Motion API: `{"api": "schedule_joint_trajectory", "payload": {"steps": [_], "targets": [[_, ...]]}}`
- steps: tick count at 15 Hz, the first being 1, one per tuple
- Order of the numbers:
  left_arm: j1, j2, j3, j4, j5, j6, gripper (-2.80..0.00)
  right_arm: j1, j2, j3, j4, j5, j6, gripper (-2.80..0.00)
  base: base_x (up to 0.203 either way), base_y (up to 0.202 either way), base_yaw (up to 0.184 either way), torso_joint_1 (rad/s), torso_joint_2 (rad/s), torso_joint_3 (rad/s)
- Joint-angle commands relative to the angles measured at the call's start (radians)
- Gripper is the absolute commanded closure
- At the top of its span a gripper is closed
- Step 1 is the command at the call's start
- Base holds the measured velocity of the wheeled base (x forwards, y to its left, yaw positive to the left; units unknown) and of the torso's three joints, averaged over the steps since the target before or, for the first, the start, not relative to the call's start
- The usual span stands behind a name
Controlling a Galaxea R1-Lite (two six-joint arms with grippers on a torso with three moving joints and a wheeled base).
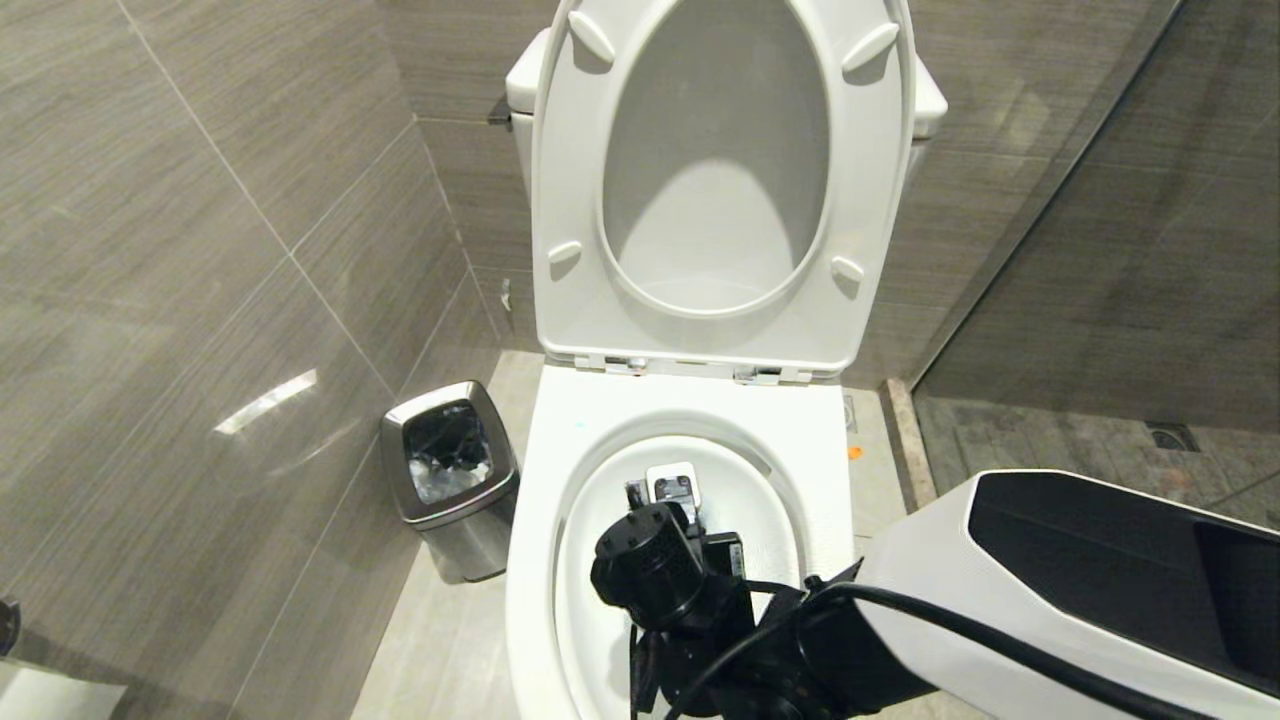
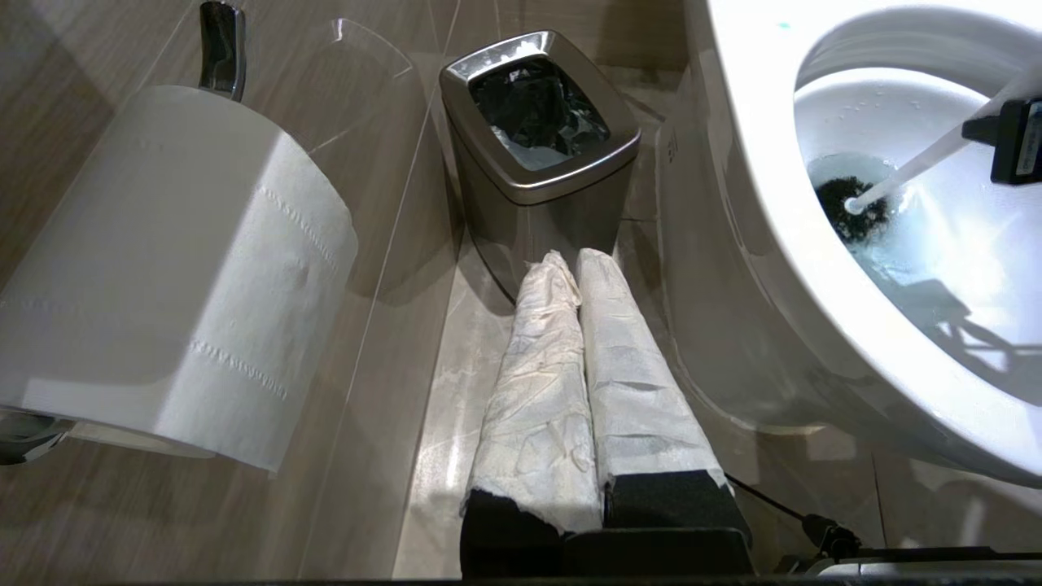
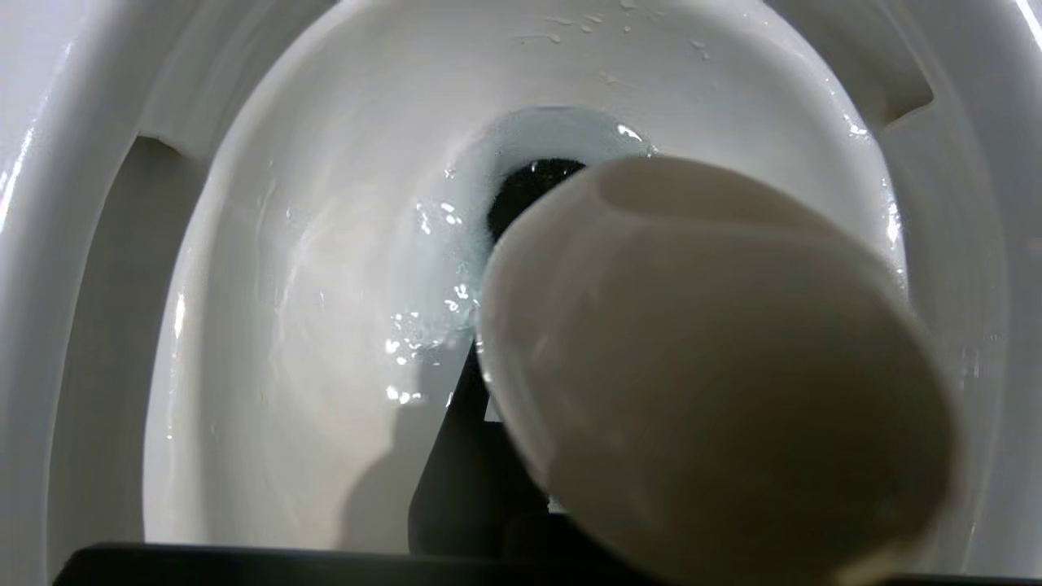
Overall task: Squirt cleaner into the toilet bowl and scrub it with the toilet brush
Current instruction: Scrub the toilet bowl
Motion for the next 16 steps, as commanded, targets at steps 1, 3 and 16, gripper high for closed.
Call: {"api": "schedule_joint_trajectory", "payload": {"steps": [1, 3, 16], "targets": [[0.002, 0.0, 0.001, 0.0, 0.0, 0.0, 0.0, 0.0, -0.081, -0.02, 0.003, -0.007, -0.01, 0.0, 0.0, 0.0, 0.0, 0.0, 0.0, 0.0], [0.001, 0.0, 0.0, 0.0, 0.0, 0.0, 0.0, -0.002, -0.18, -0.029, 0.024, -0.006, -0.037, 0.0, 0.0, 0.0, 0.0, 0.0, 0.0, 0.0], [0.002, 0.0, 0.0, 0.0, 0.0, 0.0, 0.0, 0.005, -0.264, -0.026, 0.167, -0.001, -0.02, 0.0, 0.0, 0.0, 0.0, 0.0, 0.0, 0.0]]}}
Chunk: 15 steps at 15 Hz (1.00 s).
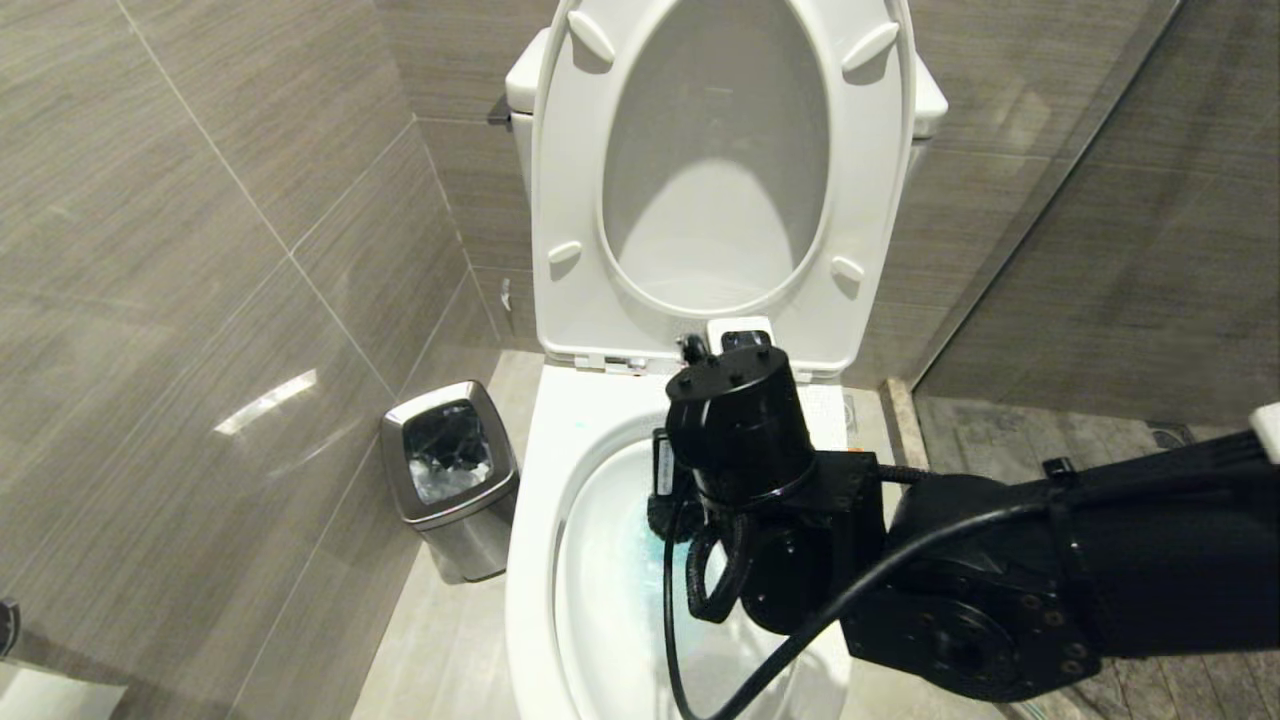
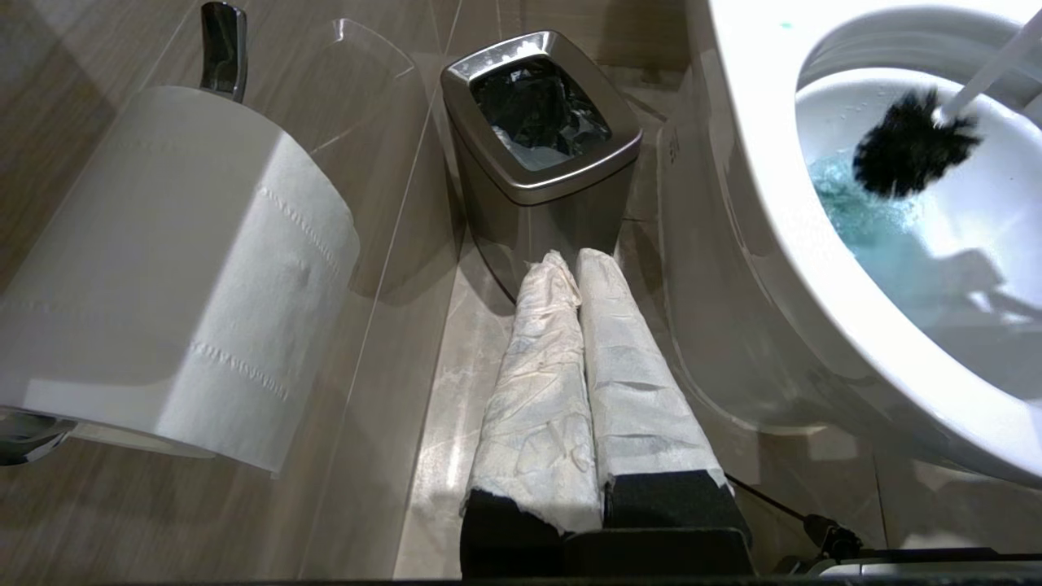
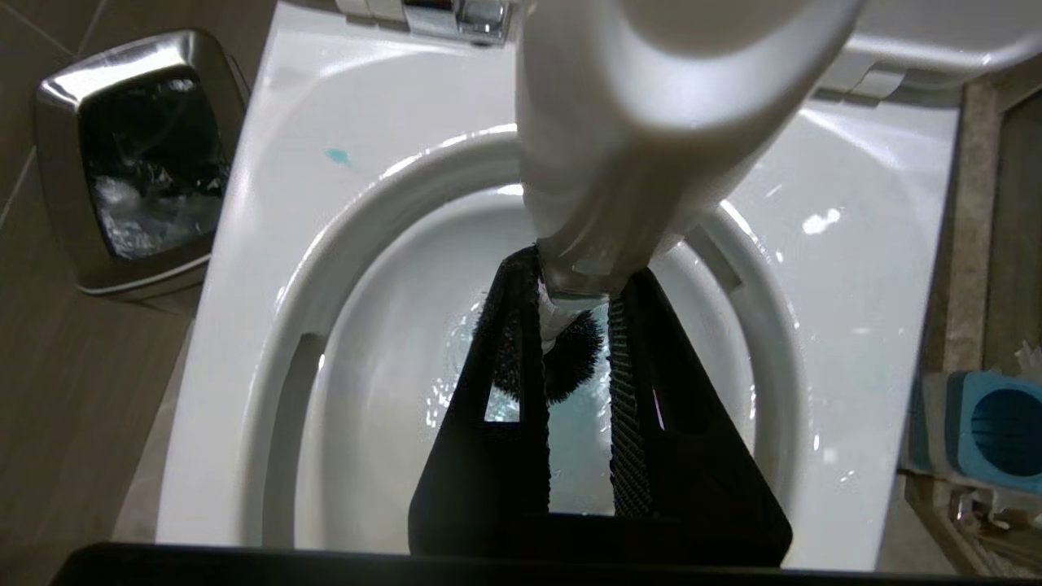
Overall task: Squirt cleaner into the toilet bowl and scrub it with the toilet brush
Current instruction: Scrub the toilet bowl
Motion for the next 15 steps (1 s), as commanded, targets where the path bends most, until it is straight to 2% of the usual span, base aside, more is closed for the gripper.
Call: {"api": "schedule_joint_trajectory", "payload": {"steps": [1, 9, 13, 15], "targets": [[0.0, 0.0, 0.0, 0.0, 0.0, 0.0, 0.0, 0.001, 0.106, -0.002, -0.005, -0.003, 0.034, 0.0, 0.0, 0.0, 0.0, 0.0, 0.0, 0.0], [0.0, 0.0, 0.0, 0.0, 0.0, 0.0, 0.0, -0.007, 0.303, -0.047, -0.011, -0.011, 0.129, 0.0, 0.0, 0.0, 0.0, 0.0, 0.0, 0.0], [0.001, 0.0, 0.0, 0.0, 0.0, 0.0, 0.0, -0.007, 0.287, -0.033, -0.022, -0.008, 0.136, 0.0, 0.0, 0.0, 0.0, 0.0, 0.0, 0.0], [0.001, 0.0, 0.0, 0.0, 0.0, 0.0, 0.0, -0.003, 0.219, -0.034, -0.041, -0.008, 0.126, 0.0, 0.0, 0.0, 0.0, 0.0, 0.0, 0.0]]}}
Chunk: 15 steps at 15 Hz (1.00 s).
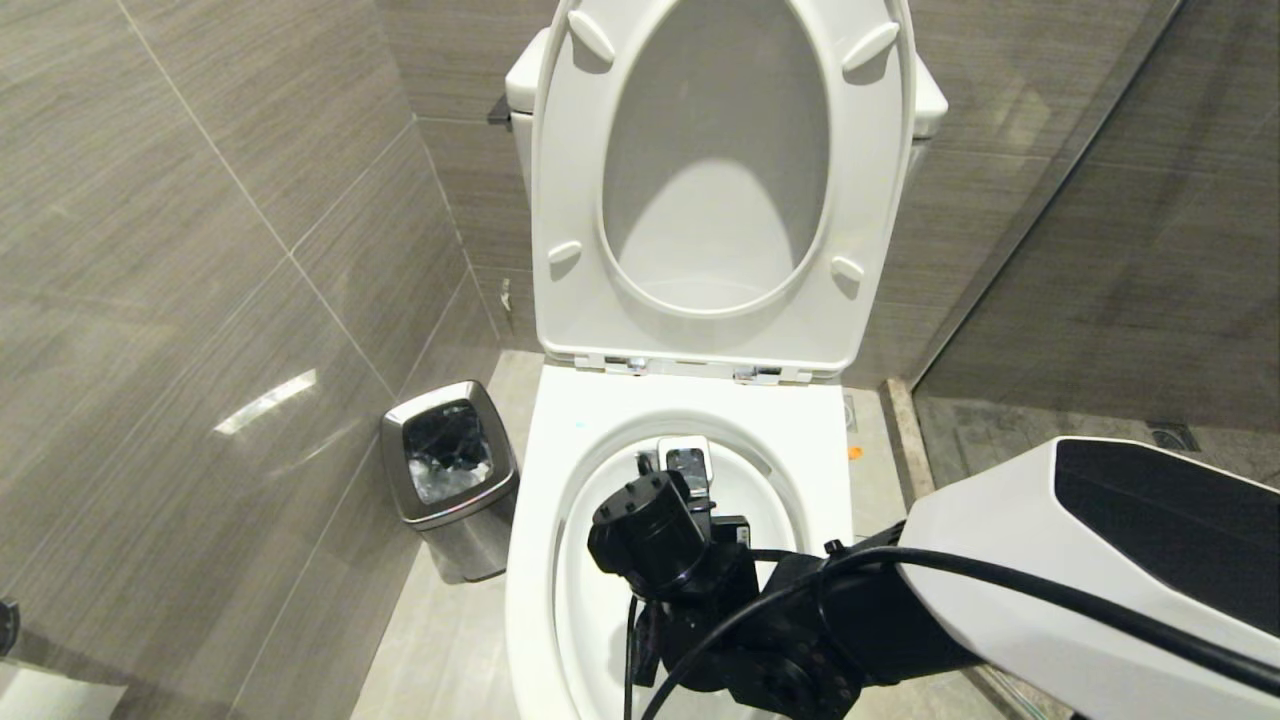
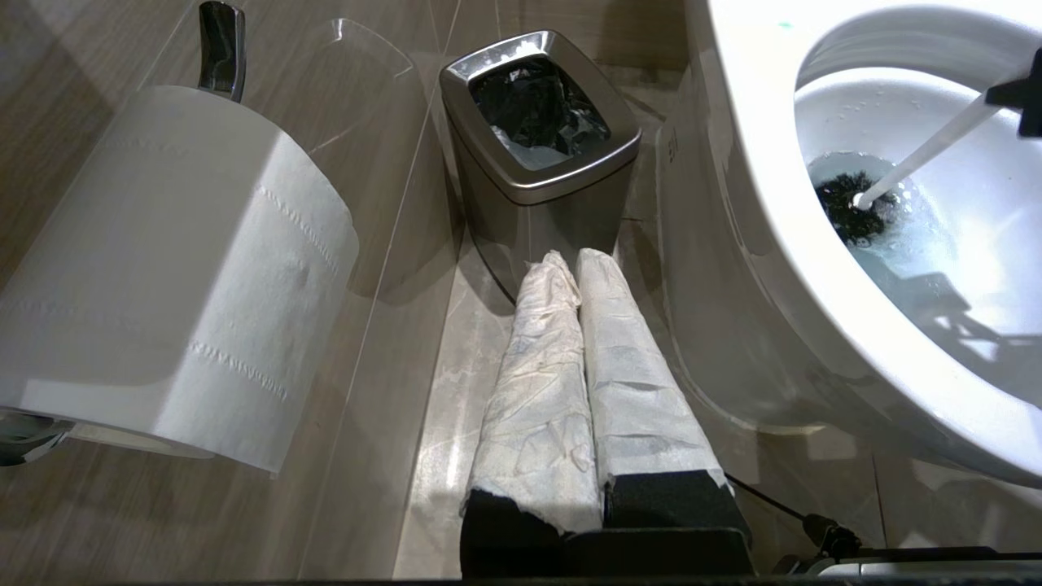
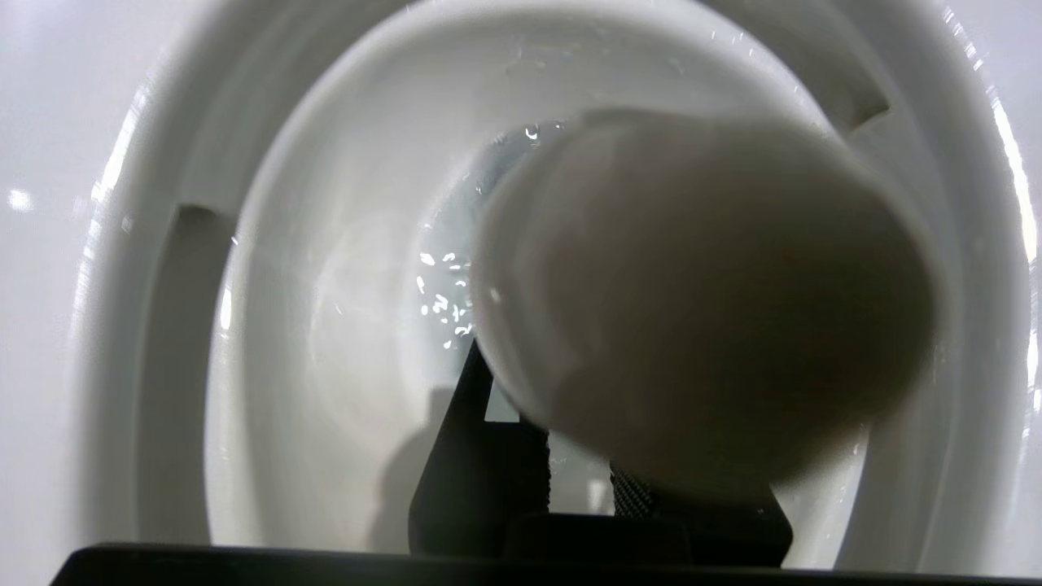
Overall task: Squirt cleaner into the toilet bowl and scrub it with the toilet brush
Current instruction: Scrub the toilet bowl
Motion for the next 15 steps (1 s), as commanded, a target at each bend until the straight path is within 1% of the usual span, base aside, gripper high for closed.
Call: {"api": "schedule_joint_trajectory", "payload": {"steps": [1, 3, 6, 7, 9, 10, 12, 15], "targets": [[0.002, 0.0, 0.0, 0.0, 0.0, 0.0, 0.0, 0.009, -0.096, -0.003, -0.012, -0.005, -0.024, 0.0, 0.0, 0.0, 0.0, 0.0, 0.0, 0.0], [0.002, 0.0, 0.0, 0.0, 0.0, 0.0, 0.0, 0.016, -0.189, 0.022, -0.014, -0.006, -0.045, 0.0, 0.0, 0.0, 0.0, 0.0, 0.0, 0.0], [0.001, 0.0, 0.0, 0.0, 0.0, 0.0, 0.0, 0.049, -0.378, 0.115, -0.009, -0.006, -0.056, 0.0, 0.0, 0.0, 0.0, 0.0, 0.0, 0.0], [0.0, 0.0, 0.0, 0.0, 0.0, 0.0, 0.0, 0.056, -0.449, 0.155, -0.002, -0.005, -0.07, 0.0, 0.0, 0.0, 0.0, 0.0, 0.0, 0.0], [0.001, 0.0, 0.0, 0.0, 0.0, 0.0, 0.0, 0.066, -0.588, 0.228, 0.011, -0.002, -0.125, 0.0, 0.0, 0.0, 0.0, 0.0, 0.0, 0.0], [0.002, 0.0, 0.0, 0.0, 0.0, 0.0, 0.0, 0.068, -0.629, 0.243, 0.021, -0.003, -0.151, 0.0, 0.0, 0.0, 0.0, 0.0, 0.0, 0.0], [0.002, 0.0, 0.0, 0.0, 0.0, 0.0, 0.0, 0.071, -0.692, 0.255, 0.069, -0.012, -0.176, 0.0, 0.0, 0.0, 0.0, 0.0, 0.0, 0.0], [0.001, 0.0, 0.0, 0.0, 0.0, 0.0, 0.0, 0.071, -0.75, 0.217, 0.158, -0.002, -0.247, 0.0, 0.0, 0.0, 0.0, 0.0, 0.0, 0.0]]}}
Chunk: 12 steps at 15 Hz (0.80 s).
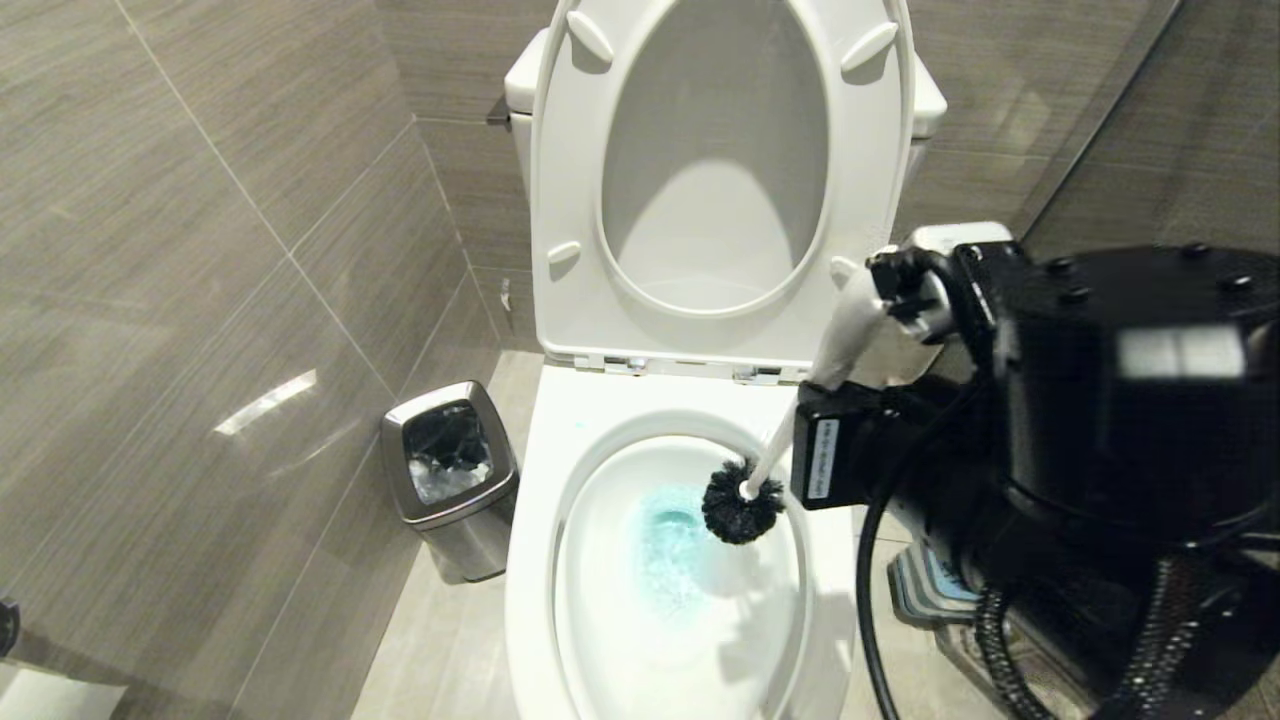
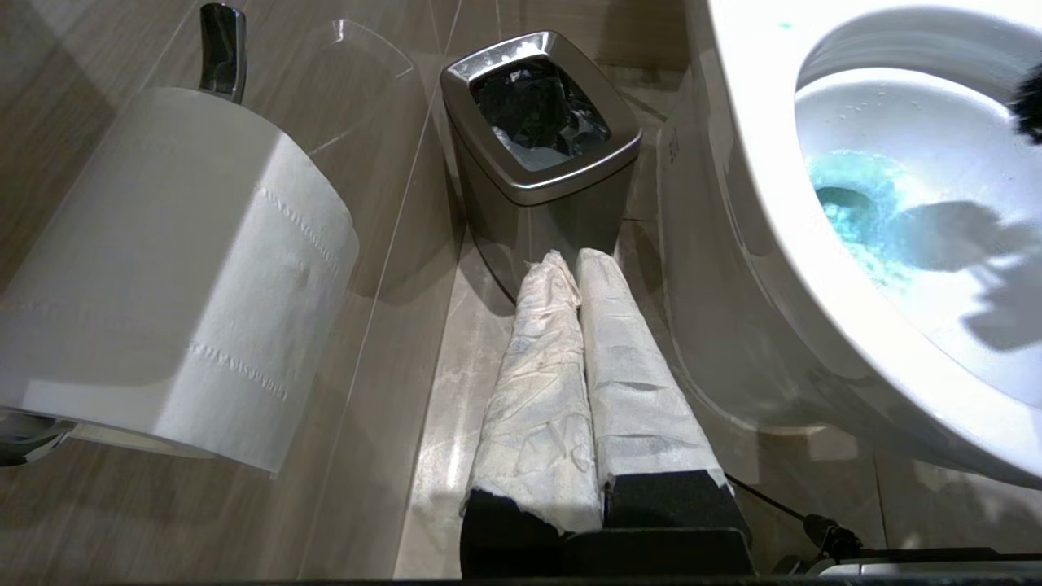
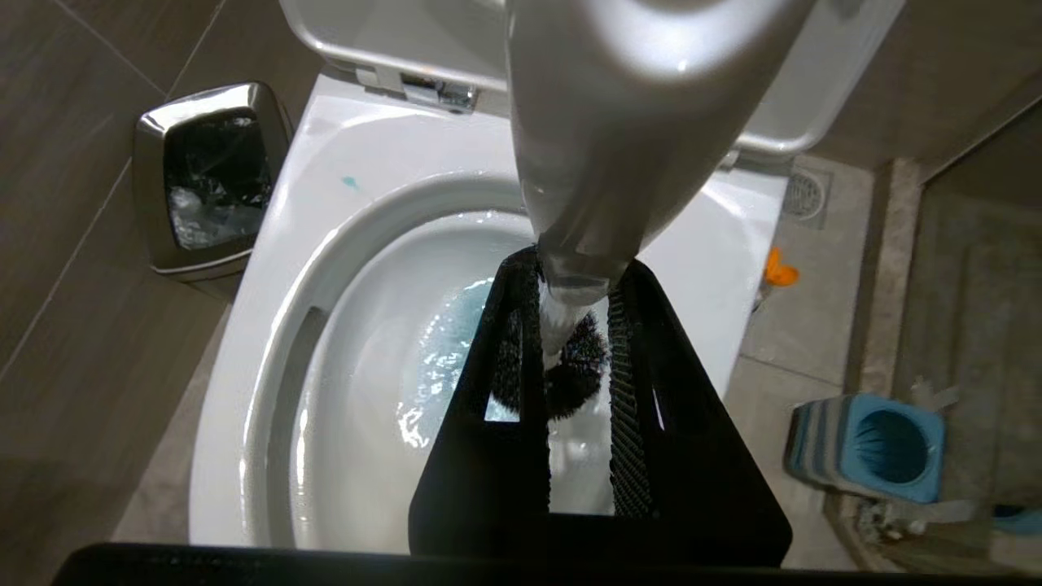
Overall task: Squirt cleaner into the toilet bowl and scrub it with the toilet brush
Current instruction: Scrub the toilet bowl
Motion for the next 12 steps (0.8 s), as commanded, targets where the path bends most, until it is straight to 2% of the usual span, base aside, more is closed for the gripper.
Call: {"api": "schedule_joint_trajectory", "payload": {"steps": [1, 9, 11, 12], "targets": [[-0.001, 0.0, 0.0, 0.0, 0.0, 0.0, 0.0, 0.0, -0.066, -0.048, 0.058, 0.012, -0.024, 0.0, 0.0, 0.0, 0.0, 0.0, 0.0, 0.0], [0.0, 0.0, 0.0, 0.0, 0.0, 0.0, 0.0, 0.0, -0.037, -0.337, 0.33, 0.054, -0.023, 0.0, 0.0, 0.0, 0.0, 0.0, 0.0, 0.0], [0.0, 0.0, 0.0, 0.0, 0.0, 0.0, 0.0, 0.002, -0.01, -0.268, 0.328, 0.058, 0.035, 0.0, 0.0, 0.0, 0.0, 0.0, 0.0, 0.0], [0.001, 0.0, 0.0, 0.0, 0.0, -0.001, 0.0, 0.005, 0.027, -0.198, 0.32, 0.059, 0.098, 0.0, 0.0, 0.0, 0.0, 0.0, 0.0, 0.0]]}}
